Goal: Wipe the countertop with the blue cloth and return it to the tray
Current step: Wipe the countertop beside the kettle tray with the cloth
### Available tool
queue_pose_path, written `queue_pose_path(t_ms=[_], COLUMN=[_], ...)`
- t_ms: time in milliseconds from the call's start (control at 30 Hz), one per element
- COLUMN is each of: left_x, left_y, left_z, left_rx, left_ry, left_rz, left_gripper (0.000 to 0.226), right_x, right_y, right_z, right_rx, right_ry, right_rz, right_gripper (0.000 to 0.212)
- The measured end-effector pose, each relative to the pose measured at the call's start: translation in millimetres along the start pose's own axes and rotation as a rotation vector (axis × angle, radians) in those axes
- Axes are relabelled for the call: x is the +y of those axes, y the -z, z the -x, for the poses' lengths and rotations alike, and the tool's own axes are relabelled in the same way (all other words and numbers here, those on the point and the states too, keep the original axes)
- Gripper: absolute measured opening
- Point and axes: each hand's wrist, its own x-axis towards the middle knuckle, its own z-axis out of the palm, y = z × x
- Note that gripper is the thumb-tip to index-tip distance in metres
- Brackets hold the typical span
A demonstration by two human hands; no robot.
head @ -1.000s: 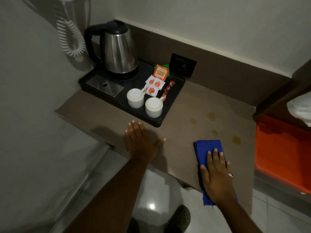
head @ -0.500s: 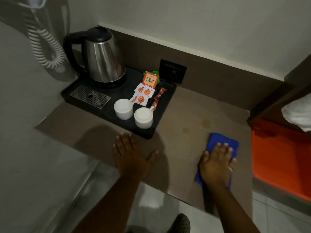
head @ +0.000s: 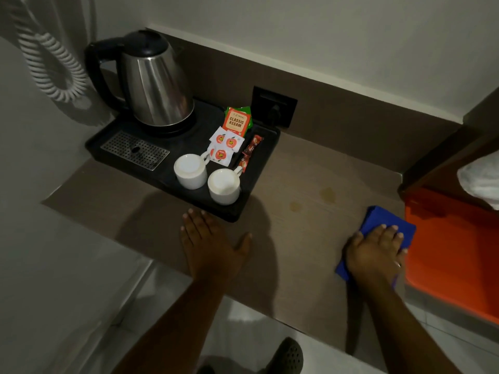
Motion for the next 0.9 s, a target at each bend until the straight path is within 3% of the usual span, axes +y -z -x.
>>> queue_pose_path(t_ms=[67,167,300,467,667,733,900], left_x=[-1,1,0,1,1,1,5], left_y=[1,5,10,9,1,3,11], left_z=[0,0,1,7,6,6,8], left_rx=[0.000,-0.015,-0.039,0.027,0.041,0.035,-0.013], left_ry=[-0.001,0.019,0.014,0.061,0.122,0.121,0.137], left_rz=[-0.001,-0.005,-0.009,0.053,0.062,0.052,0.037], left_gripper=[0.118,0.119,0.120,0.122,0.123,0.122,0.122], right_x=[-35,-56,-4,54,-27,-65,-82], right_y=[-3,-16,-17,-8,0,-3,-19], right_z=[5,34,53,6,-61,-52,4], right_rx=[-0.030,-0.057,-0.131,-0.067,0.000,-0.027,-0.091], right_ry=[0.066,0.382,0.652,0.433,0.044,0.094,0.547], right_rz=[-0.015,-0.018,0.011,-0.019,0.011,-0.001,0.015], right_gripper=[0.065,0.063,0.061,0.057,0.065,0.065,0.063])
